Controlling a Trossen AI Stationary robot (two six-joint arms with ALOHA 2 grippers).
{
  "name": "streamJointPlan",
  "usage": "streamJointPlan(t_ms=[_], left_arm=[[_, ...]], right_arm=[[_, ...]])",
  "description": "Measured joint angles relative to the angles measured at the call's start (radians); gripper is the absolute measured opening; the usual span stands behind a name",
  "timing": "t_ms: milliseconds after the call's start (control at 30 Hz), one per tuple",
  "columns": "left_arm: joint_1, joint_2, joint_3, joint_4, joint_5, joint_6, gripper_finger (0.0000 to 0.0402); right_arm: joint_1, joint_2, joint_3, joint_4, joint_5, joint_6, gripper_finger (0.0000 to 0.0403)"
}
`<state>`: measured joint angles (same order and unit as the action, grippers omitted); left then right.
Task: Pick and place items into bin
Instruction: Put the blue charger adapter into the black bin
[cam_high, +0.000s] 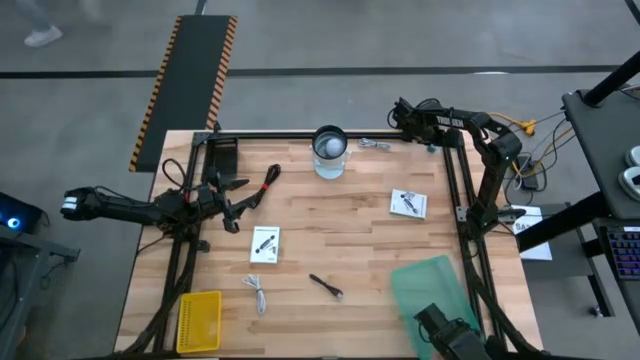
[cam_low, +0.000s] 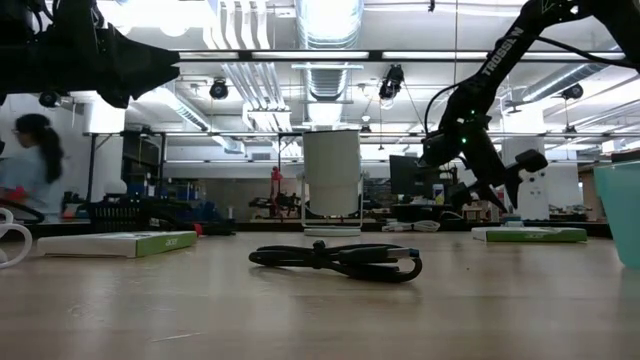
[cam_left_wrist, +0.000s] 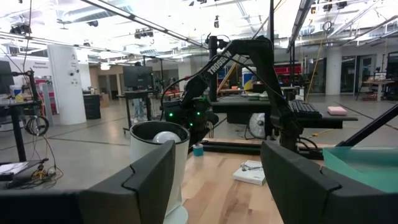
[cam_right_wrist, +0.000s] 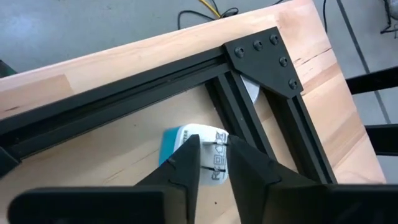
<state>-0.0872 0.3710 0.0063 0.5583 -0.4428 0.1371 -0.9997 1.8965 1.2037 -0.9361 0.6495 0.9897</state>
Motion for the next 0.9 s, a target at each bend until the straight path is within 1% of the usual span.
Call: streamJointPlan(t_ms=[233, 533, 900], left_arm=[[0.000, 0.000, 0.000, 0.000, 0.000, 0.000, 0.0222], [0.000, 0.000, 0.000, 0.000, 0.000, 0.000, 0.0222], [0.000, 0.000, 0.000, 0.001, 0.000, 0.000, 0.0222]], right_arm=[[0.000, -0.003, 0.002, -0.002, -0.018, -0.006, 0.0033], [0.000, -0.004, 0.002, -0.004, -0.028, -0.036, 0.0029], [0.011, -0.036, 0.033, -0.015, -0.140, -0.128, 0.0028]])
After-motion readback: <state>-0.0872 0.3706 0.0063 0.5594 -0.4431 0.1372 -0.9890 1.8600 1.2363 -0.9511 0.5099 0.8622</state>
